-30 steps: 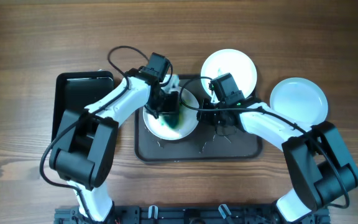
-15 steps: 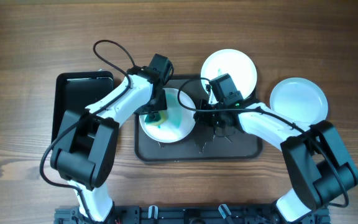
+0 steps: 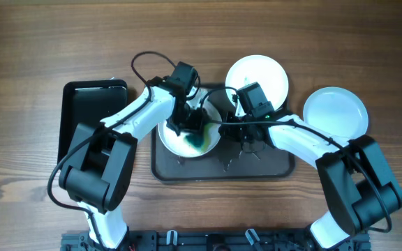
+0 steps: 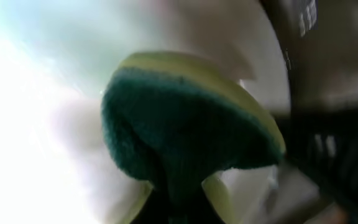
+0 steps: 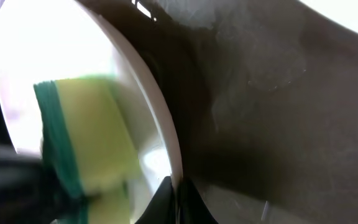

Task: Clean dirty plates on tray and stack at the side
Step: 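Hold the lower plate with right gripper and scrub it with sponge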

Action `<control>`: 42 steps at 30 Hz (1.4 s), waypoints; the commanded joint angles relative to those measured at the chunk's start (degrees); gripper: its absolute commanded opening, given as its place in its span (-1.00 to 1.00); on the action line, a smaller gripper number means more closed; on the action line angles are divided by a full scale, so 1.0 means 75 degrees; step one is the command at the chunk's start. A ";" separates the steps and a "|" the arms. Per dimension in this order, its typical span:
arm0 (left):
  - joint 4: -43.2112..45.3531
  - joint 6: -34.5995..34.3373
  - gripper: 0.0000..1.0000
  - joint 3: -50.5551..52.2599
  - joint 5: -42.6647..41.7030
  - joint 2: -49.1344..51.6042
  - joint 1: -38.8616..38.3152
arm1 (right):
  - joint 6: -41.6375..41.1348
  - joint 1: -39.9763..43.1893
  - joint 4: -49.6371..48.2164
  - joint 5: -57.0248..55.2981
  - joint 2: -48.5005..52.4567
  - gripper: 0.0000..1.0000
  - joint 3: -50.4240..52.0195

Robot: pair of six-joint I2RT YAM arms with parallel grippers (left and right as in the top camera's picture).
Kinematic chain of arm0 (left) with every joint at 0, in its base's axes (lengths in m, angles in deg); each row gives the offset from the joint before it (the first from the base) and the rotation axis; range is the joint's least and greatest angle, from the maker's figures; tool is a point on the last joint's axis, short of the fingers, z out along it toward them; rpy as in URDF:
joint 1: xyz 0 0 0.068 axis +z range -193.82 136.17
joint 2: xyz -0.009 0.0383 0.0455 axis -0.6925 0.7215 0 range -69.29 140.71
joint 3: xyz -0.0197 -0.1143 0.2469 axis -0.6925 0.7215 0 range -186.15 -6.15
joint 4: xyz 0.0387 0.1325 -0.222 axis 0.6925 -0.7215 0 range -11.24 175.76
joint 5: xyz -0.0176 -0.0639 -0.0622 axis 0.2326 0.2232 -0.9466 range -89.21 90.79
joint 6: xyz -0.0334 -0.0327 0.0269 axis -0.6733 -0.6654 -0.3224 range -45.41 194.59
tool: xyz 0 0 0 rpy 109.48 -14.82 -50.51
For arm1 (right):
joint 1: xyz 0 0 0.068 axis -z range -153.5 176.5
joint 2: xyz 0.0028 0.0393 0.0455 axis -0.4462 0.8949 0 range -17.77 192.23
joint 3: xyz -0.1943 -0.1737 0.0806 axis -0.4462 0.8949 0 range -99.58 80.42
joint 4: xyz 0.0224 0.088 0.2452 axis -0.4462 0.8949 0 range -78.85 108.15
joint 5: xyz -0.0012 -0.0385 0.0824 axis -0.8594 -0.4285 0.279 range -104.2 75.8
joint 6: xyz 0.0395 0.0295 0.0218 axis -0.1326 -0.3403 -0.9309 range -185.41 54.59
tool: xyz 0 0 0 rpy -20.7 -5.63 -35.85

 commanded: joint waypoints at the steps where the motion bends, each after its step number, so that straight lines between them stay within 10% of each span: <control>1: 0.0813 -0.1440 -0.92 0.0020 0.2463 0.0087 -0.0003 | 0.0003 0.0041 0.0012 -0.0099 0.0175 -0.92 -0.0082; 6: 0.0994 -0.3235 -0.92 0.0020 0.5295 0.0087 -0.0003 | 0.0003 0.0041 0.0017 -0.0099 0.0175 -0.91 -0.0079; 10: -0.0032 -0.3357 -0.92 0.0020 0.5182 0.0087 -0.0017 | 0.0000 0.0041 0.0015 -0.0102 0.0175 -0.91 -0.0079; 20: -0.1268 0.0597 -0.92 0.0020 -0.1926 0.0087 -0.0023 | -0.0003 0.0041 0.0009 -0.0090 0.0175 -0.91 -0.0082; 23: -0.0507 0.0338 -0.92 0.0020 -0.1973 0.0087 -0.0023 | 0.0003 0.0041 0.0012 0.0038 0.0175 -0.91 -0.0079; 31: 0.1020 -0.1556 -0.92 0.0020 0.1891 0.0090 0.0015 | 0.0009 0.0041 0.0015 0.0041 0.0175 -0.92 -0.0082; 37: -0.0915 -0.4048 -0.92 0.0020 0.5671 0.0090 0.0117 | 0.0009 0.0041 0.0000 0.0035 0.0175 -0.92 -0.0079; 42: -0.1708 -0.3491 -0.92 0.0020 0.4357 0.0090 0.0114 | 0.0003 0.0041 -0.0015 0.0012 0.0175 -0.91 -0.0079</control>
